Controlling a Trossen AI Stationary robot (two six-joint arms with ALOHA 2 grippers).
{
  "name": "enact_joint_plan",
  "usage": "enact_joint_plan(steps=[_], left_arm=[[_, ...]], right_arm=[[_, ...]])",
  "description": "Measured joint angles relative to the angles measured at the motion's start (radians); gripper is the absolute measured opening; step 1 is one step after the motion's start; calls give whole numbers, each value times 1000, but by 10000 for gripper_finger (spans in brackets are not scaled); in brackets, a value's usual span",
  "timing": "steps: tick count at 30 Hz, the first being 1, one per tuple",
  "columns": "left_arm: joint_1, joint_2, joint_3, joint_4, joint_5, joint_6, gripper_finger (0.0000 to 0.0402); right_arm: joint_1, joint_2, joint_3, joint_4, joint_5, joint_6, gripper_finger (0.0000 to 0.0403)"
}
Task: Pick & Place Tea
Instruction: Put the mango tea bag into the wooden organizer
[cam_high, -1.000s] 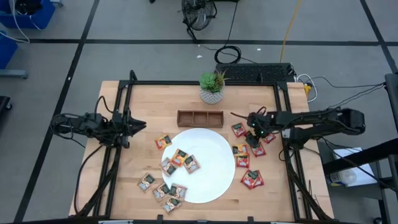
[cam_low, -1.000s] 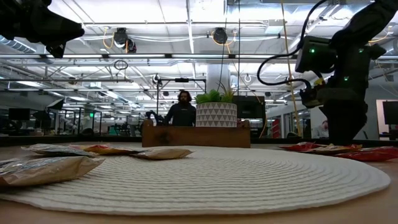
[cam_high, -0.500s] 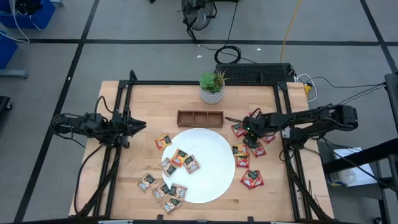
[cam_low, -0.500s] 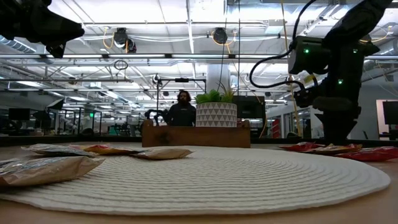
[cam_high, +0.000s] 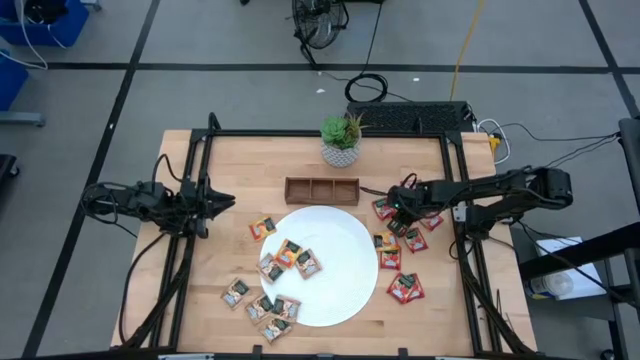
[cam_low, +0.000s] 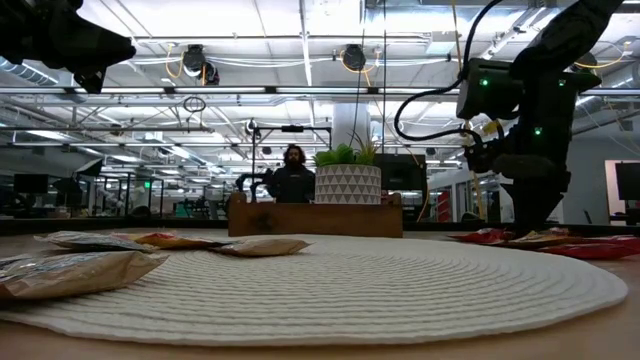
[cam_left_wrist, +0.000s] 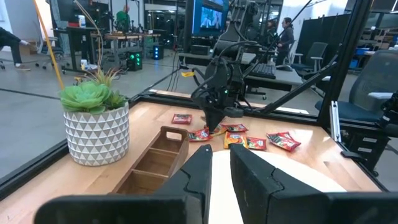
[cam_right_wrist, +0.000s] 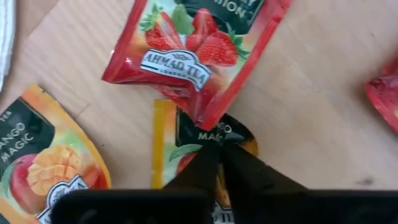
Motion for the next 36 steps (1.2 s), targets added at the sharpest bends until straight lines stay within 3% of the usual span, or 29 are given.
enact_joint_plan(steps=[10, 20, 31, 36], left_arm=[[0, 0, 0, 0, 0, 0, 63], [0, 0, 0, 0, 0, 0, 63], [0, 0, 0, 0, 0, 0, 63], [0, 0, 0, 0, 0, 0, 63]], right_arm=[[0, -89, 22, 3, 35, -16, 1], [47, -278, 89, -136, 259, -19, 0], [174, -291, 93, 106, 549, -169, 0], [223, -271, 51, 369, 689, -338, 0]])
